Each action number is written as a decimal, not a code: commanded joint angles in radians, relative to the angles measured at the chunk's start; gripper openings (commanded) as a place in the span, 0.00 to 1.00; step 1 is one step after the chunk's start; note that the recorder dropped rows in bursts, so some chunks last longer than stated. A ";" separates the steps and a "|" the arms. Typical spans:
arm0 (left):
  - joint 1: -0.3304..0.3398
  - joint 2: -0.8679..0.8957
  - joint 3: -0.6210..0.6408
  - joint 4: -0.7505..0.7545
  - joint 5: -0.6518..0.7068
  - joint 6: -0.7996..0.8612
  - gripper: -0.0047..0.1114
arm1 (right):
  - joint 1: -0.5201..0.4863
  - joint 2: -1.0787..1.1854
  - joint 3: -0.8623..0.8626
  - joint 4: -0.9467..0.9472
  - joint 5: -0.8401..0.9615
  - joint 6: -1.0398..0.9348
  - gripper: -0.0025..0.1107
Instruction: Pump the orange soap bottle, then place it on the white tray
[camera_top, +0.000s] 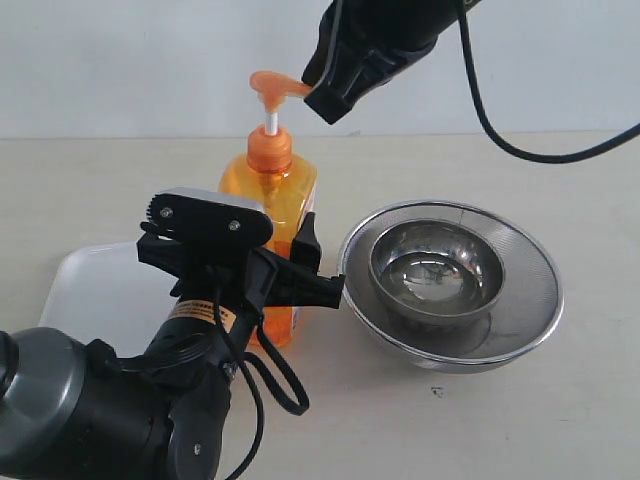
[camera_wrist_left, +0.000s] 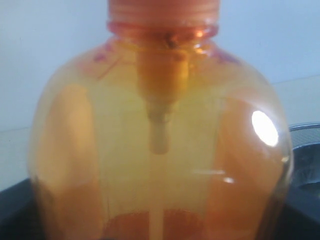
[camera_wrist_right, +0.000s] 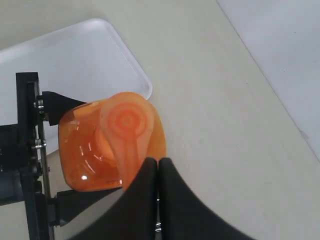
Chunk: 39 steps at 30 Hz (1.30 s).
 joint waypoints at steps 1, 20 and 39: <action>-0.004 -0.011 0.007 -0.013 -0.008 0.016 0.08 | -0.001 -0.006 0.004 0.007 -0.015 -0.010 0.02; -0.004 -0.011 0.007 -0.013 -0.008 0.060 0.08 | -0.131 -0.096 0.159 -0.230 -0.172 0.453 0.02; -0.004 -0.011 0.007 -0.015 -0.008 0.060 0.08 | -0.281 0.022 0.505 -0.321 -0.182 0.767 0.02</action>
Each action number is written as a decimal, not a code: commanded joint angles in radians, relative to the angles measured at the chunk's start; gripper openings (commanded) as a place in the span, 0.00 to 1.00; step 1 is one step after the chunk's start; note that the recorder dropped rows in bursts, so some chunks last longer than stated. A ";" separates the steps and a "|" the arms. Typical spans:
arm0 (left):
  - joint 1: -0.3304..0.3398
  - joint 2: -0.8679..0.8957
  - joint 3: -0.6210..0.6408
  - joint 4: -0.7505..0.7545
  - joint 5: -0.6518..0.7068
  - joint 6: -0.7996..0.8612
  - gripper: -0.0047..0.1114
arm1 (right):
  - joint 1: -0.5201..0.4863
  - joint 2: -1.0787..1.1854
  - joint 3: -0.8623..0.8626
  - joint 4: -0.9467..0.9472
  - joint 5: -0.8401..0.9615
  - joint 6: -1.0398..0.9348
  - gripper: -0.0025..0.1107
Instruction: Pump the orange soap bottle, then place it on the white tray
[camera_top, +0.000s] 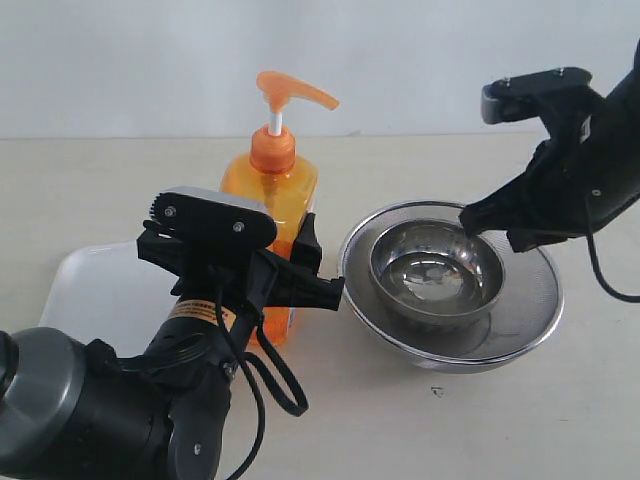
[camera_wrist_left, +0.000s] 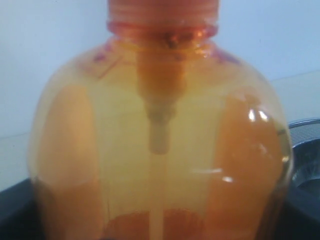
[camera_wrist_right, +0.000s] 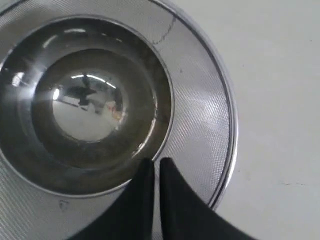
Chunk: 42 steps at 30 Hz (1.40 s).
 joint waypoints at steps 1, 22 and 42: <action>-0.004 -0.011 0.007 -0.015 -0.008 0.024 0.08 | -0.004 0.080 0.003 -0.015 -0.048 0.008 0.02; -0.004 -0.011 0.007 -0.015 -0.008 0.029 0.08 | -0.004 0.157 0.003 -0.149 -0.069 0.097 0.02; -0.004 -0.011 0.007 -0.015 -0.008 0.028 0.08 | -0.002 0.177 0.003 -0.103 -0.103 0.081 0.02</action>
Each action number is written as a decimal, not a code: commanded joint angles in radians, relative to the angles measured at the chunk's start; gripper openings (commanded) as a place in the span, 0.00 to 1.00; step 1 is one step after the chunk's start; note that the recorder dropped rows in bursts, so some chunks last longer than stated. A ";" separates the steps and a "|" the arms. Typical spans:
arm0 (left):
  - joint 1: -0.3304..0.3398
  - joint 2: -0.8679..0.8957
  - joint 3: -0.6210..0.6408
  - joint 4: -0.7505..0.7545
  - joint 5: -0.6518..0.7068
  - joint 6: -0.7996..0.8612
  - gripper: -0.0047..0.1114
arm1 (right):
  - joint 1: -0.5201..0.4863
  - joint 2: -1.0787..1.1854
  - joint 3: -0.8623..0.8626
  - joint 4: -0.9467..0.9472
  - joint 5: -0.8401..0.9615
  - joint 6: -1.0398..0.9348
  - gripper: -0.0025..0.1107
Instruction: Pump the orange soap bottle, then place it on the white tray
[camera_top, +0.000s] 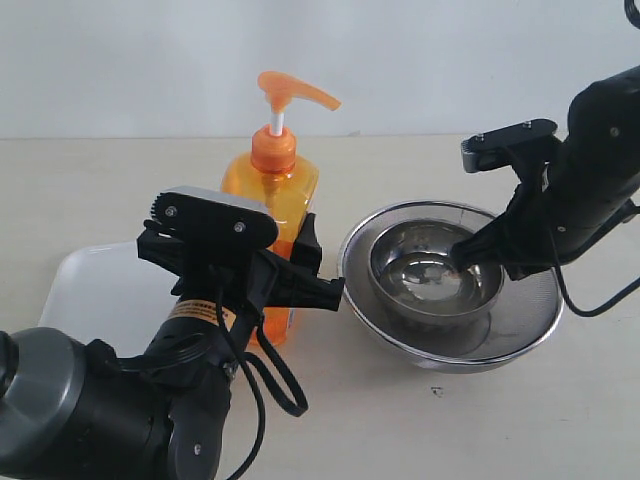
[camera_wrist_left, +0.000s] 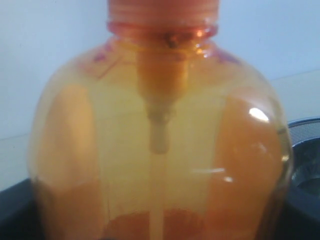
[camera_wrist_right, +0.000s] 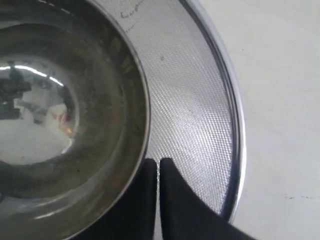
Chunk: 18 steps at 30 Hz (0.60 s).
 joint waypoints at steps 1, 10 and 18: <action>-0.004 -0.011 0.007 -0.015 -0.008 0.022 0.08 | -0.002 -0.001 0.001 0.034 -0.022 -0.022 0.02; -0.004 -0.011 0.007 -0.015 -0.008 0.022 0.08 | -0.002 -0.001 0.001 0.116 -0.037 -0.088 0.02; -0.004 -0.011 0.007 -0.015 -0.008 0.022 0.08 | -0.002 -0.001 0.001 0.182 -0.047 -0.124 0.02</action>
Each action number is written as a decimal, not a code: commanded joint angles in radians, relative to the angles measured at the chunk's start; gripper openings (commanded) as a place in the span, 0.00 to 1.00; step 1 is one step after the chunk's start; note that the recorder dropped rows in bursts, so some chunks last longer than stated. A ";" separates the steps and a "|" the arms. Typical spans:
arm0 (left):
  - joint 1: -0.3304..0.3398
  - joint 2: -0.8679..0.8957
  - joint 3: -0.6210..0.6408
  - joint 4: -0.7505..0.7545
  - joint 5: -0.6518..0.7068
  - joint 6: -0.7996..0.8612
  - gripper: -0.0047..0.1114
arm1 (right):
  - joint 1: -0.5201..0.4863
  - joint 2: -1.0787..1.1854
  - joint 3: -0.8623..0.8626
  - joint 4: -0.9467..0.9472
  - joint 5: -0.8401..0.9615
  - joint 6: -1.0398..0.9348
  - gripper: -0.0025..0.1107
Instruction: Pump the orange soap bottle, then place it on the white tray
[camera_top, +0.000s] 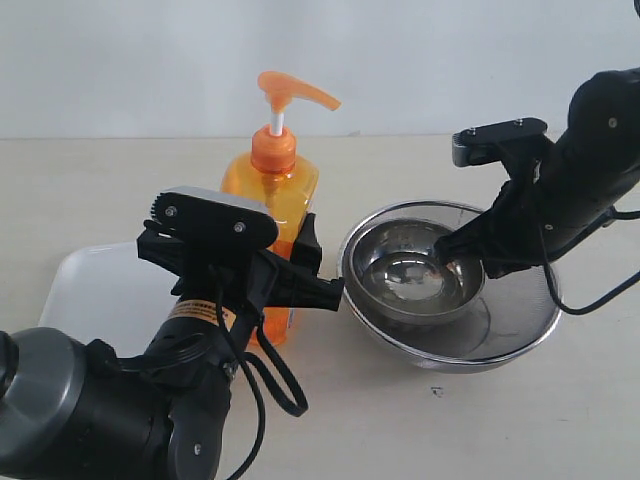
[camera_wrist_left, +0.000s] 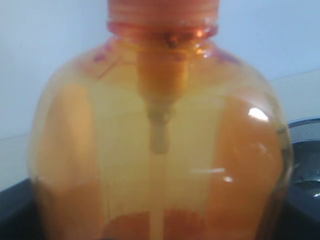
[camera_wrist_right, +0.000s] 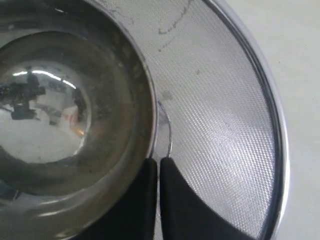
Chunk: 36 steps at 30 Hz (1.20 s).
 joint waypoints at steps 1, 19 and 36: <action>-0.004 -0.011 0.007 -0.015 -0.008 0.022 0.08 | -0.002 -0.001 0.001 0.020 -0.005 -0.009 0.02; -0.004 -0.011 0.007 0.008 -0.008 0.098 0.08 | -0.002 -0.171 0.001 0.020 -0.031 0.031 0.02; -0.004 -0.011 0.007 0.011 -0.008 0.183 0.08 | -0.002 -0.354 0.001 0.020 0.009 0.028 0.02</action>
